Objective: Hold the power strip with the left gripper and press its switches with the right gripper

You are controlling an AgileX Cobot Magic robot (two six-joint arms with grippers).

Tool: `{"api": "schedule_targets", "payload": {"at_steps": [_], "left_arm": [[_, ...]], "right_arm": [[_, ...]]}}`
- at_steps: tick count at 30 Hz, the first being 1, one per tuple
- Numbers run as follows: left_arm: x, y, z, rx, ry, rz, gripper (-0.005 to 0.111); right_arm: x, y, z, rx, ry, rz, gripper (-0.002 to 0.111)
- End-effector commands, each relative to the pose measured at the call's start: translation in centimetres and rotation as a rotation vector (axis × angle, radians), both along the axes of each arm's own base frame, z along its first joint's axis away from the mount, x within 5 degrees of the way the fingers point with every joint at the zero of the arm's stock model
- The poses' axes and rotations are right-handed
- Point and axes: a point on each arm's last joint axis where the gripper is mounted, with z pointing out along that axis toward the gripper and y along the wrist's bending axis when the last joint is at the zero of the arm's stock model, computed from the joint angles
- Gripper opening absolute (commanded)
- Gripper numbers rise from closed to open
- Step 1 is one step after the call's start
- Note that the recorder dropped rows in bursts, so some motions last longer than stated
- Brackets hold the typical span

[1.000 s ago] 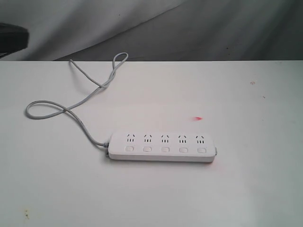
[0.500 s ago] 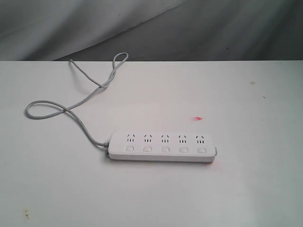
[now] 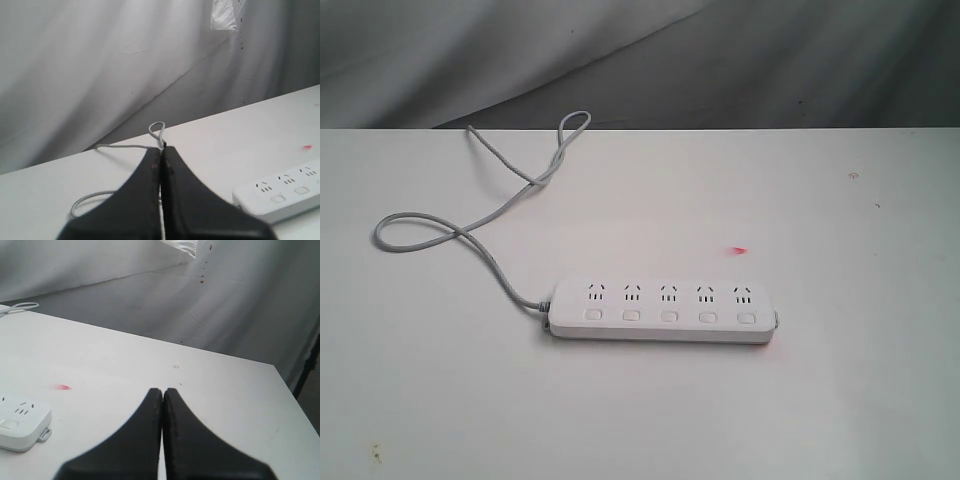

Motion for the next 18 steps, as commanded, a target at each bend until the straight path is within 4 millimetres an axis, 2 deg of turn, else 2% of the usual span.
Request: {"api": "schedule_targets", "payload": {"at_steps": [1,9,18], "left_arm": [[0.0,0.2,-1.1,-0.060,0.056,0.018,0.000],[-0.3,0.2,-2.9,-0.054,0.263,0.026,0.000],[-0.3,0.2,-2.9,-0.050,0.266,0.025,0.000]], "right_arm": [[0.0,0.0,0.0,0.011,-0.010,-0.007,0.000],[0.0,0.0,0.0,0.011,-0.010,-0.007,0.000],[0.0,0.0,0.0,0.011,-0.010,-0.007,0.000]]}}
